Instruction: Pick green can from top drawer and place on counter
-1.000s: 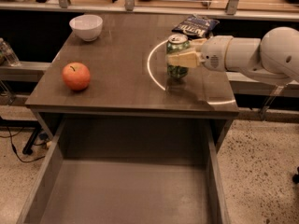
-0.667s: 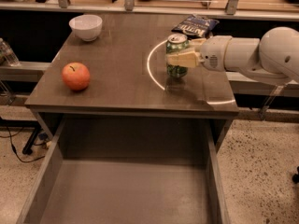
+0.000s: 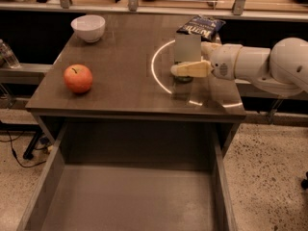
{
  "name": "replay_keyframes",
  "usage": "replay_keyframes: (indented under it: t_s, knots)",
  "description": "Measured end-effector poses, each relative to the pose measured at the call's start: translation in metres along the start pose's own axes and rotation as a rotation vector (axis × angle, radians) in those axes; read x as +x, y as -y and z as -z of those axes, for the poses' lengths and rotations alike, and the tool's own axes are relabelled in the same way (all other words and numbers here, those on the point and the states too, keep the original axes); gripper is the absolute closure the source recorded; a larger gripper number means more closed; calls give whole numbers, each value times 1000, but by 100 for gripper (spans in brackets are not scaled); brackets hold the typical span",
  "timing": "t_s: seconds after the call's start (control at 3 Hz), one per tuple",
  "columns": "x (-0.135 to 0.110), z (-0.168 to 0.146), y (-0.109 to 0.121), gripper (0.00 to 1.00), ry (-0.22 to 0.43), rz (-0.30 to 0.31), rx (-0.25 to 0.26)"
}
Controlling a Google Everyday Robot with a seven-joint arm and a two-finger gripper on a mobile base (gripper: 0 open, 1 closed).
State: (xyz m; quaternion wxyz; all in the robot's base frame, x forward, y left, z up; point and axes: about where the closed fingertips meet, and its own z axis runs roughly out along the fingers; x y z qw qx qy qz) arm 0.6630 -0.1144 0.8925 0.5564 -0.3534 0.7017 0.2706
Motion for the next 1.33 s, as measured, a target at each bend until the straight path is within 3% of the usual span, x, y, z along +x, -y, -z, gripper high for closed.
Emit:
replay_keyframes:
  t_s: [0.33, 0.67, 1.0, 1.33]
  knots:
    - [7, 10, 7, 0, -2, -17, 11]
    - [-46, 60, 16, 0, 55, 69, 62]
    - [-131, 126, 8, 0, 156, 208, 126]
    - [-133, 134, 10, 0, 159, 230, 143]
